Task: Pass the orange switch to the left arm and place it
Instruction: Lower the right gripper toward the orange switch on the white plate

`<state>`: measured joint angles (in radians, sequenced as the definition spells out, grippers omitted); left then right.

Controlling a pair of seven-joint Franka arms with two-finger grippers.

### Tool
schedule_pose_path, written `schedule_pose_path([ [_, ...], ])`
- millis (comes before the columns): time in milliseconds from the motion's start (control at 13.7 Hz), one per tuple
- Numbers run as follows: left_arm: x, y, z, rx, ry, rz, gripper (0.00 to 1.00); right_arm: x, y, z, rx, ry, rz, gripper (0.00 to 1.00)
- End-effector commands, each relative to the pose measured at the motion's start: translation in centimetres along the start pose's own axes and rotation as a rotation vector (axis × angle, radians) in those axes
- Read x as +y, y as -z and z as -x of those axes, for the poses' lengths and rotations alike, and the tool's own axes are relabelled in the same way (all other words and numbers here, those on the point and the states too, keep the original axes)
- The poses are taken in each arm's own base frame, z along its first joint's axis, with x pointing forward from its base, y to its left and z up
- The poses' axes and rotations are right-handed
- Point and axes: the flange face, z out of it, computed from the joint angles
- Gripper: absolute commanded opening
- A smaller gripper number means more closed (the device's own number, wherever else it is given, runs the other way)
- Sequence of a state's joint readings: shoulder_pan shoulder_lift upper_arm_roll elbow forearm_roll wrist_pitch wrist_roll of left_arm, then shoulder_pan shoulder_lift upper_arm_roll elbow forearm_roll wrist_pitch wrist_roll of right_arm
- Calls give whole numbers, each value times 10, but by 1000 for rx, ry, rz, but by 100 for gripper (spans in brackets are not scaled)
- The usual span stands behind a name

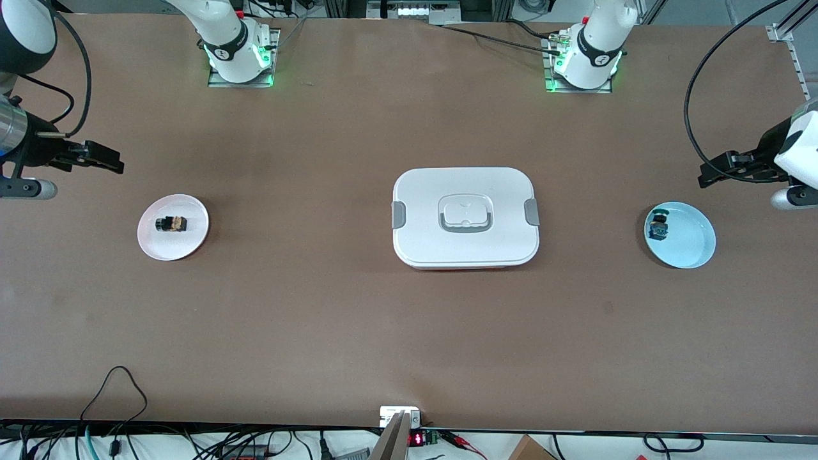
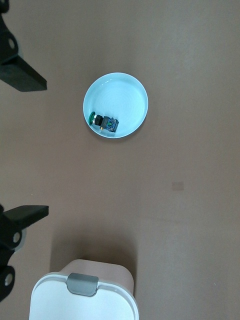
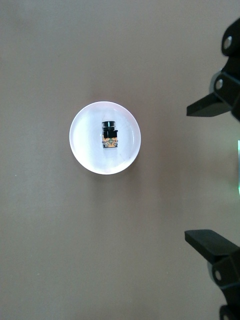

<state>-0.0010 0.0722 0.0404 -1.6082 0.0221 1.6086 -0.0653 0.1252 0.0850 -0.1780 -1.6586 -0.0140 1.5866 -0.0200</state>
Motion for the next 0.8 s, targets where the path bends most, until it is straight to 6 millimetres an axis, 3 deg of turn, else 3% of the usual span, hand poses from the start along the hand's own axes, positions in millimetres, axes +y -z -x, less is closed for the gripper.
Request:
schedule_pose_path([
  [0,0,1,2,4,-17,3,100,-10,2,-5,-2,-1,30,100],
  [146,0,1,2,4,-17,3,100,-18,-1,-9,2,13,55,100],
  [365,0,1,2,4,-17,3,100,-12,-2,-11,9,13,49,100],
  [730,0,1,2,4,-17,3,100,-3,-27,-33,14,42,64,100],
])
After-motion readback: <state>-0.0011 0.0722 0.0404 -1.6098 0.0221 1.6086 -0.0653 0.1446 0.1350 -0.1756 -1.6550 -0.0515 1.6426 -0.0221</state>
